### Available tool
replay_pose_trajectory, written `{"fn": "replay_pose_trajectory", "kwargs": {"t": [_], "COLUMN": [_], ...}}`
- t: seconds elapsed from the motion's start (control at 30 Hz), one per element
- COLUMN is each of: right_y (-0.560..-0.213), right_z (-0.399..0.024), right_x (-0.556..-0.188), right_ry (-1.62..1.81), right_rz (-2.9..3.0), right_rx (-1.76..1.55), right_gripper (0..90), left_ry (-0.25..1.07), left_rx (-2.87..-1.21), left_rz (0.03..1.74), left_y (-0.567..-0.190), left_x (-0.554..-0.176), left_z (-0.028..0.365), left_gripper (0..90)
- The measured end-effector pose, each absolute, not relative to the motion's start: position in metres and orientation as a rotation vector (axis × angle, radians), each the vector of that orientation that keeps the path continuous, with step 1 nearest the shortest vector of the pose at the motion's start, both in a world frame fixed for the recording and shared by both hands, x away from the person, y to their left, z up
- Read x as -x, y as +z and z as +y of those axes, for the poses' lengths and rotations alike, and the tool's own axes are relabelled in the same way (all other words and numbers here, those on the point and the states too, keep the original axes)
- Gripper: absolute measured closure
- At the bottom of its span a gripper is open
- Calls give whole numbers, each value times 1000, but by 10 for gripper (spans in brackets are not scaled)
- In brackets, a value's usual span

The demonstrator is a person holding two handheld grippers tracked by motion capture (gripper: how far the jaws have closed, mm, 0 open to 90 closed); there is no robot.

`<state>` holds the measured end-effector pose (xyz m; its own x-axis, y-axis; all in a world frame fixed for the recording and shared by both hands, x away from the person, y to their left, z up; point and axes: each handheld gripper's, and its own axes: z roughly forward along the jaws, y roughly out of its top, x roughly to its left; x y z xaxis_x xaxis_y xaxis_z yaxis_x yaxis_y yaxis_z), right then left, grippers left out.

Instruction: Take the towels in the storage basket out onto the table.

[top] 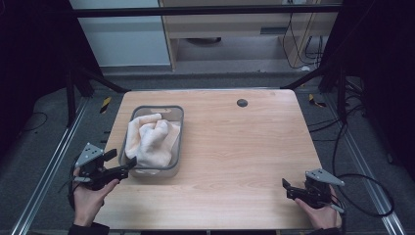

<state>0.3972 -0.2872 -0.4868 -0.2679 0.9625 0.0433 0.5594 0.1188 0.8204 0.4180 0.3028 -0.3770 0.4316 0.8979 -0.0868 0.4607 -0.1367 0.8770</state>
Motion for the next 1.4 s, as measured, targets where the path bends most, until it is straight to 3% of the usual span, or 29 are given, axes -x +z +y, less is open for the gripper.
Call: {"fn": "replay_pose_trajectory", "kwargs": {"t": [0.77,1.4], "right_y": [-488,-490], "right_z": [-288,-287], "right_x": [-399,-400], "right_ry": [1025,1019], "right_rz": [1900,1920], "right_rx": [-1470,-1474], "right_gripper": [91,91], "left_ry": [558,560], "left_rx": [-1878,-1983], "left_rz": [1172,1203], "left_y": [-368,-383], "left_x": [-454,-485], "left_z": [281,258], "left_gripper": [181,181]}}
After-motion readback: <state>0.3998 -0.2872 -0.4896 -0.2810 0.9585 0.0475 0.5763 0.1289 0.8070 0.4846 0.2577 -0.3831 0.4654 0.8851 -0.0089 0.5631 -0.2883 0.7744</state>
